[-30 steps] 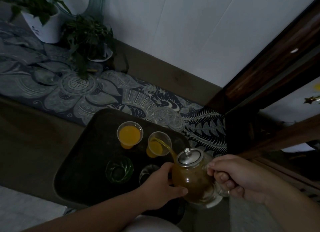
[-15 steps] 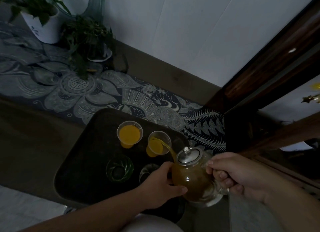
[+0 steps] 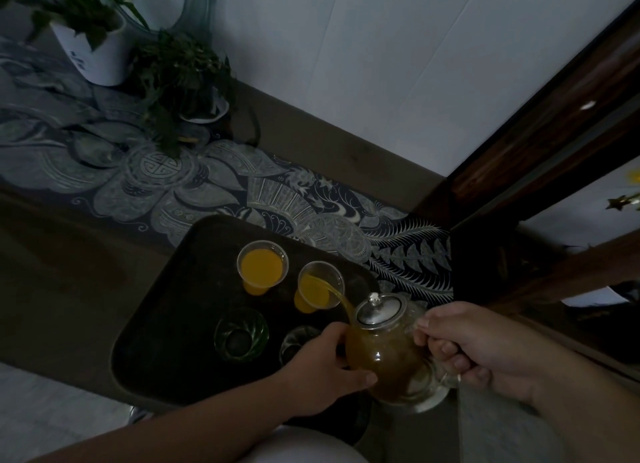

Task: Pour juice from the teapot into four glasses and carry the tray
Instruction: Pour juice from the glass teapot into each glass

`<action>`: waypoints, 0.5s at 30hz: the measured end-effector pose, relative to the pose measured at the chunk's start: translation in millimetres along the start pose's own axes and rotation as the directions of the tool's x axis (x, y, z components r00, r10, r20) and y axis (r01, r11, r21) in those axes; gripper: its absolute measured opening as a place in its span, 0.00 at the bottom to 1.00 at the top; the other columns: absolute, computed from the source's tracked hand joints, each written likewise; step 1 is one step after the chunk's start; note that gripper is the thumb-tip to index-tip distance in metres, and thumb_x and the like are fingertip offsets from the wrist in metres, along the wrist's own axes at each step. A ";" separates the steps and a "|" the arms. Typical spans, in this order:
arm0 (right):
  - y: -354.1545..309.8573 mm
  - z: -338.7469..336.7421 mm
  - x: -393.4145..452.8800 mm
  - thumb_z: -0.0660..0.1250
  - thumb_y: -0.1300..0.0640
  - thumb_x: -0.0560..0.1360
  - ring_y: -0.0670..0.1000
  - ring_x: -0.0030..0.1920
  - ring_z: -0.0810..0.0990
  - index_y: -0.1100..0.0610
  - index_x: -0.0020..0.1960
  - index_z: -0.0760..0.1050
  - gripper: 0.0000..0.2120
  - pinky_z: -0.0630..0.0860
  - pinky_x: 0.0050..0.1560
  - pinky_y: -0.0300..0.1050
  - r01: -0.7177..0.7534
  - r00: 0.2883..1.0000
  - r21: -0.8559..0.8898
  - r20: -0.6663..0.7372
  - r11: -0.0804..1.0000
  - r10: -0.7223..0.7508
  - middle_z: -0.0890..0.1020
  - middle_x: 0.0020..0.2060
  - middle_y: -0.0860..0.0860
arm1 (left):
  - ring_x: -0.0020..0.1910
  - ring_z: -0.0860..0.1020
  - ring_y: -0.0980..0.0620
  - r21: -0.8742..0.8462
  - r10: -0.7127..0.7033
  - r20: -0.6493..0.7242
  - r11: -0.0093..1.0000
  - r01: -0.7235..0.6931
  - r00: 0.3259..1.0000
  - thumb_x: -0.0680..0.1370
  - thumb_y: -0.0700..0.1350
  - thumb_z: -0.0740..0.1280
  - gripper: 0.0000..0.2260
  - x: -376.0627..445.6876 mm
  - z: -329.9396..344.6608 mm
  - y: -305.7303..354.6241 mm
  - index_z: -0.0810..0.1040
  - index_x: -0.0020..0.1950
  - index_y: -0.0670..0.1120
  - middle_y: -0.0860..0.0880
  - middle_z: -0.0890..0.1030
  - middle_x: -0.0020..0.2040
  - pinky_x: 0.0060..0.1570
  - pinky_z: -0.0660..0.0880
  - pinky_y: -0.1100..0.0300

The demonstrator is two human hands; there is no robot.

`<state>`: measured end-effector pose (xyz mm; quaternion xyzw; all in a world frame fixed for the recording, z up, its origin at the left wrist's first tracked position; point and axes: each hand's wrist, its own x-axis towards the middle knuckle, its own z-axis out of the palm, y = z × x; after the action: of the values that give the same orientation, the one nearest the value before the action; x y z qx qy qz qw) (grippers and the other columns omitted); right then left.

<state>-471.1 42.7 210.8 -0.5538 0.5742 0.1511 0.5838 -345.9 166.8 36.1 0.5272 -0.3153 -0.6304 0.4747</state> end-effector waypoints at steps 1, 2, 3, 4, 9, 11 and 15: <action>-0.8 0.1 -0.6 0.59 0.56 0.80 0.42 0.21 0.62 0.60 0.41 0.73 0.11 0.55 0.16 0.30 0.001 1.000 0.004 0.002 1.000 -0.001 0.67 0.23 0.47 | 0.60 0.81 0.53 -0.007 -0.001 -0.002 1.000 0.001 1.000 0.70 0.45 0.77 0.27 0.0 0.0 -0.1 0.69 0.65 0.51 0.53 0.79 0.62 0.63 0.78 0.47; -1.2 0.1 -1.1 0.59 0.56 0.80 0.42 0.21 0.62 0.60 0.41 0.73 0.12 0.55 0.16 0.30 0.002 1.000 0.006 0.002 1.000 -0.002 0.67 0.23 0.47 | 0.60 0.81 0.52 -0.011 -0.003 -0.005 1.000 0.003 1.000 0.69 0.46 0.77 0.28 0.0 0.1 -0.1 0.69 0.66 0.51 0.52 0.79 0.63 0.63 0.77 0.47; -1.4 0.1 -1.3 0.59 0.56 0.80 0.42 0.21 0.62 0.59 0.41 0.73 0.12 0.55 0.16 0.30 0.003 1.000 0.004 0.001 1.000 -0.003 0.67 0.23 0.47 | 0.60 0.81 0.52 -0.012 -0.004 -0.005 1.000 0.004 1.000 0.69 0.47 0.77 0.29 -0.3 0.1 0.0 0.69 0.66 0.50 0.52 0.79 0.63 0.63 0.77 0.46; -1.3 0.2 -1.3 0.59 0.56 0.80 0.42 0.21 0.62 0.59 0.41 0.74 0.12 0.55 0.16 0.30 0.003 1.000 0.001 0.000 1.000 -0.003 0.67 0.23 0.47 | 0.60 0.81 0.52 -0.012 -0.005 -0.003 1.000 0.005 1.000 0.69 0.47 0.77 0.30 -0.5 0.3 -0.1 0.69 0.67 0.50 0.52 0.78 0.63 0.63 0.77 0.47; -1.2 -0.8 1.2 0.58 0.56 0.81 0.42 0.20 0.62 0.60 0.41 0.74 0.12 0.56 0.16 0.30 -0.002 1.000 0.020 0.009 1.000 0.002 0.68 0.23 0.47 | 0.59 0.82 0.52 -0.023 -0.018 -0.013 1.000 0.017 1.000 0.71 0.44 0.77 0.29 -0.8 2.1 -0.6 0.68 0.68 0.49 0.52 0.78 0.64 0.62 0.78 0.47; -1.0 -1.4 2.2 0.58 0.56 0.80 0.42 0.20 0.62 0.60 0.41 0.74 0.13 0.56 0.16 0.30 0.003 1.000 0.023 0.010 1.000 -0.003 0.67 0.23 0.47 | 0.58 0.82 0.53 -0.025 -0.016 -0.022 1.000 0.016 1.000 0.71 0.43 0.77 0.28 -1.0 1.9 -0.4 0.69 0.67 0.50 0.53 0.79 0.63 0.62 0.79 0.48; -0.4 -1.7 4.1 0.59 0.55 0.80 0.42 0.22 0.61 0.59 0.41 0.74 0.12 0.55 0.16 0.30 0.015 1.000 0.001 0.005 1.000 -0.015 0.67 0.24 0.47 | 0.57 0.83 0.54 -0.023 -0.010 -0.016 1.000 0.010 1.000 0.70 0.45 0.77 0.27 -0.8 0.1 -0.3 0.70 0.65 0.53 0.53 0.79 0.62 0.60 0.80 0.50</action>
<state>-470.4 39.3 208.0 -0.5574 0.5687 0.1480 0.5864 -346.0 167.6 36.1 0.5285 -0.3016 -0.6319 0.4800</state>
